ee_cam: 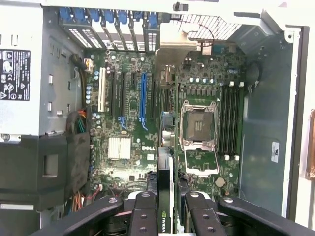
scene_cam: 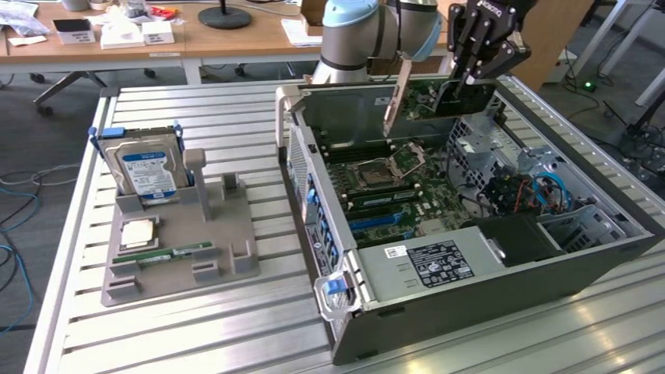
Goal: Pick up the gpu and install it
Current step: 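Insert the gpu into the slot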
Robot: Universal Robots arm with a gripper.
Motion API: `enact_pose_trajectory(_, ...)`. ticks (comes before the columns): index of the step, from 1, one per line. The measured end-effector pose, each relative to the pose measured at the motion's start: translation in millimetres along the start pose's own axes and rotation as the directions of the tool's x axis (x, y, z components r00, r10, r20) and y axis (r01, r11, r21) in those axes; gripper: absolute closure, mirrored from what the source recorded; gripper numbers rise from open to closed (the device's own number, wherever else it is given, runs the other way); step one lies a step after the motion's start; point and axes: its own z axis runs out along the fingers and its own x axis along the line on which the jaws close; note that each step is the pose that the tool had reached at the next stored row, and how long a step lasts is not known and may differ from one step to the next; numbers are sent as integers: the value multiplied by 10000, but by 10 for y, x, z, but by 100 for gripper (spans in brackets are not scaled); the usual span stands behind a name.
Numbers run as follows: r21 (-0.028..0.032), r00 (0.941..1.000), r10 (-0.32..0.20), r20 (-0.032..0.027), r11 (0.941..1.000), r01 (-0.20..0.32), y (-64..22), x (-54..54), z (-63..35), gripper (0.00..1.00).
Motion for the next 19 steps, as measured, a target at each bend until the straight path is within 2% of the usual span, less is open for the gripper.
enact_pose_trajectory(19,28,10000,5,-5,10000,-5,30,1,202,74)
